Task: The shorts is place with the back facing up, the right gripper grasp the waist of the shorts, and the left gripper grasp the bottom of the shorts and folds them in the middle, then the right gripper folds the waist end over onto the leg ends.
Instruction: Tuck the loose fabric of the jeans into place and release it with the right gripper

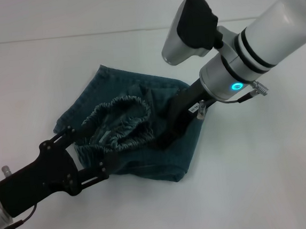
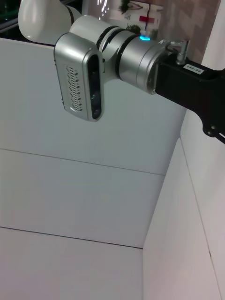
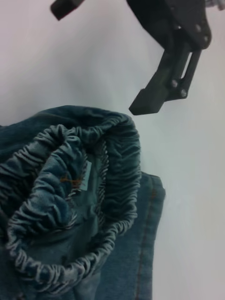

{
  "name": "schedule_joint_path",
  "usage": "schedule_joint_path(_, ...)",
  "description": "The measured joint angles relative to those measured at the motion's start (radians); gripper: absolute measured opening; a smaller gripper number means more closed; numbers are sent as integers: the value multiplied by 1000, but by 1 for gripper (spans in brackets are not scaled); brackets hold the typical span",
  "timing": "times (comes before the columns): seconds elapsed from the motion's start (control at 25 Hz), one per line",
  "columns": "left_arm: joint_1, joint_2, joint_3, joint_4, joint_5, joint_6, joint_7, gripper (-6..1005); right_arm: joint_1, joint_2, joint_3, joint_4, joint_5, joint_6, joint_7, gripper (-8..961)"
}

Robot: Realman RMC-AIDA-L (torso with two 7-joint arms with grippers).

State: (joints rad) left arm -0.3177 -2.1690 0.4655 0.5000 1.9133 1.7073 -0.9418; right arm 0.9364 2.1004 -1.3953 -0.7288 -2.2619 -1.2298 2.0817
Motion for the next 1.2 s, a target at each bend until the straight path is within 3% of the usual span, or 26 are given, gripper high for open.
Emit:
schedule_joint_path(0.56, -2, 0, 2, -9, -3, 0, 0, 888, -14, 3, -90, 15, 105, 132, -67, 924)
schedule_joint_path(0.8, -4, 0, 3, -11, -4, -6, 0, 888, -17, 3, -93, 28, 117, 156, -87, 869)
schedule_joint_path(1.0, -6, 0, 4, -12, -4, -6, 0, 889, -20, 3, -94, 63, 167, 164, -162, 637)
schedule_joint_path(1.12, -4, -1, 4, -12, -5, -4, 0, 889, -30, 3, -94, 60, 169, 172, -179, 391)
schedule_joint_path(1.2, -1, -2, 4, -12, -6, -1, 0, 889, -40, 3, -93, 42, 170, 173, -188, 305)
